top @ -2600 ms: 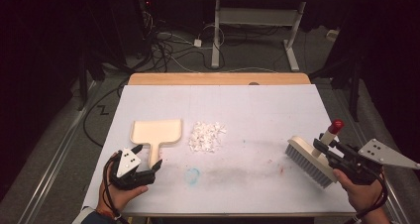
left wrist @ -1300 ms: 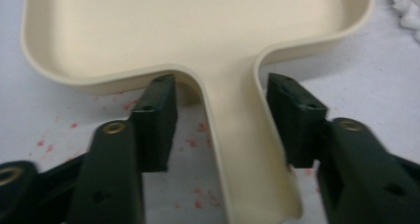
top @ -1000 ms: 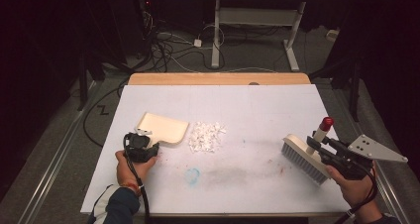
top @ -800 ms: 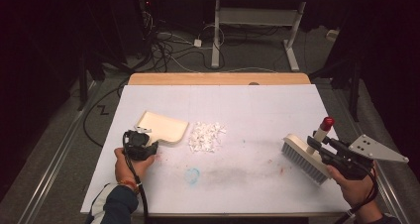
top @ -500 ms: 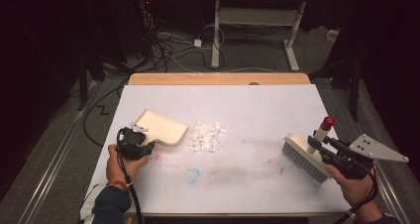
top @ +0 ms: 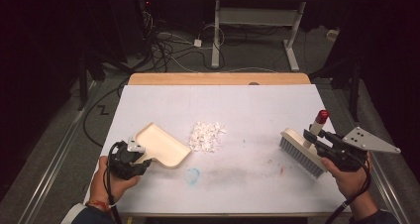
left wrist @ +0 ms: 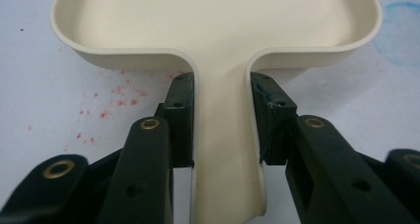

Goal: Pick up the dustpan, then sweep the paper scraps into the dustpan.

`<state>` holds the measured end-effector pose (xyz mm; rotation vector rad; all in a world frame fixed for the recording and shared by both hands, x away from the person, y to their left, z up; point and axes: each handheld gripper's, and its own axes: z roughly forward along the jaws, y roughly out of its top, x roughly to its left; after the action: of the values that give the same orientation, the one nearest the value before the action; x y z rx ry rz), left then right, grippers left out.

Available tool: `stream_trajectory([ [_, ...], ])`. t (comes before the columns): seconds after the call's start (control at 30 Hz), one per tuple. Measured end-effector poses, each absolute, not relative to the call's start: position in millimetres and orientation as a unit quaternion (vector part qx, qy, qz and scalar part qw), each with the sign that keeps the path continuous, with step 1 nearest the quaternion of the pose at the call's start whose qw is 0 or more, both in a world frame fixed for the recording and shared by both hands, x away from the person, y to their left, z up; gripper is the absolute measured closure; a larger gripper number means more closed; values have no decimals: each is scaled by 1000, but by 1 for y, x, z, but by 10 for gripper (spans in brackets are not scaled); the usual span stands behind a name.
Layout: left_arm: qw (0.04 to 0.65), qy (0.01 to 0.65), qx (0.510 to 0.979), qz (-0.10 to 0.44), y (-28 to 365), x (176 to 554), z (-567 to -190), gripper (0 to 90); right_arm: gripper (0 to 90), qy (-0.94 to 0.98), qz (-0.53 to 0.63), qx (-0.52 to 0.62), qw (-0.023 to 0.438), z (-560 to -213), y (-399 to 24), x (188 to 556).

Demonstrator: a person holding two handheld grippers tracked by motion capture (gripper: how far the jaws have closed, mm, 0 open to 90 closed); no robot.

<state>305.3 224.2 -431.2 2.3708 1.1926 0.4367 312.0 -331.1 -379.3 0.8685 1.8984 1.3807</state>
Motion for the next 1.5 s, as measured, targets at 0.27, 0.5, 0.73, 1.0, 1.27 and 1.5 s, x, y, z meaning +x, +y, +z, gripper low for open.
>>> stream_trajectory([
  [0.27, 234, 411, 869, 147, 234, 297, -425, 637, 707, 714, 526, 335, 318, -369, -318, 334],
  [0.5, 227, 394, 880, 140, 228, 293, -428, 637, 707, 714, 531, 327, 318, -366, -306, 348],
  [0.73, 221, 387, 884, 140, 225, 289, -429, 636, 707, 717, 538, 312, 317, -359, -286, 361],
  [1.0, 224, 390, 884, 130, 227, 290, -431, 636, 708, 727, 528, 302, 319, -358, -259, 390],
  [1.27, 227, 391, 883, 124, 229, 290, -432, 636, 707, 719, 536, 319, 304, -360, -245, 414],
  [1.5, 226, 390, 885, 119, 232, 289, -432, 636, 707, 707, 549, 333, 297, -364, -229, 432],
])
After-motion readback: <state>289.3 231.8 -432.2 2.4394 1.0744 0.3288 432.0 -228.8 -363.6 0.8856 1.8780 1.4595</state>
